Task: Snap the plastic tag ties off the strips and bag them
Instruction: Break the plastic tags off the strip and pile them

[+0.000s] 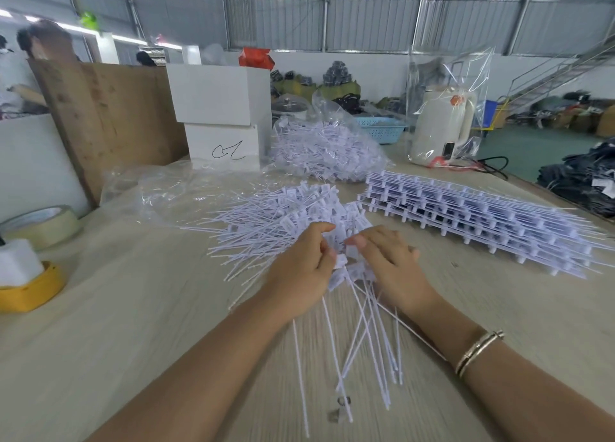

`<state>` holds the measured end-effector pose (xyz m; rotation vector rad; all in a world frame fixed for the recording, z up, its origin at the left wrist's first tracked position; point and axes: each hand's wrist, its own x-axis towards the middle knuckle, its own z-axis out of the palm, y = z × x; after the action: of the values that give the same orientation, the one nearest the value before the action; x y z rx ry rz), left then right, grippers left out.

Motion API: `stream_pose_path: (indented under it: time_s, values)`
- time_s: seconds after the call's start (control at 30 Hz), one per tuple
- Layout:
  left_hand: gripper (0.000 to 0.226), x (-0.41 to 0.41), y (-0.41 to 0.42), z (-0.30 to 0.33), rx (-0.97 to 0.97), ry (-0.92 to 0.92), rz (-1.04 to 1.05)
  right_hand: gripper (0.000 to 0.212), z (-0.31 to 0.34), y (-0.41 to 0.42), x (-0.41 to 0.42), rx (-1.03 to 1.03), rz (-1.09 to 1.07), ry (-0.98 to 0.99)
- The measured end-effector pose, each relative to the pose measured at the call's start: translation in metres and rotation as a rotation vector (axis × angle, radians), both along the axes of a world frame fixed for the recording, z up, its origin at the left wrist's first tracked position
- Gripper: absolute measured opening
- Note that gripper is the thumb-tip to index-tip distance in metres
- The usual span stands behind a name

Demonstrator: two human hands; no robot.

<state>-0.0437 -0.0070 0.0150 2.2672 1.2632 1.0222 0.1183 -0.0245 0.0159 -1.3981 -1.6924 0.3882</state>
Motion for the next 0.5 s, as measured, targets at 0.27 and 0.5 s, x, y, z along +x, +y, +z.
stream_pose_path:
  time_s: [0.27, 0.5]
  values:
    - [0.019, -0.002, 0.002, 0.005, -0.041, -0.038, -0.034, 0.014, 0.001, -0.004, 0.002, -0.051, 0.193, 0.198]
    - [0.041, -0.010, 0.003, 0.005, -0.179, -0.054, -0.081, 0.021, 0.002, -0.005, 0.006, -0.068, 0.297, 0.250]
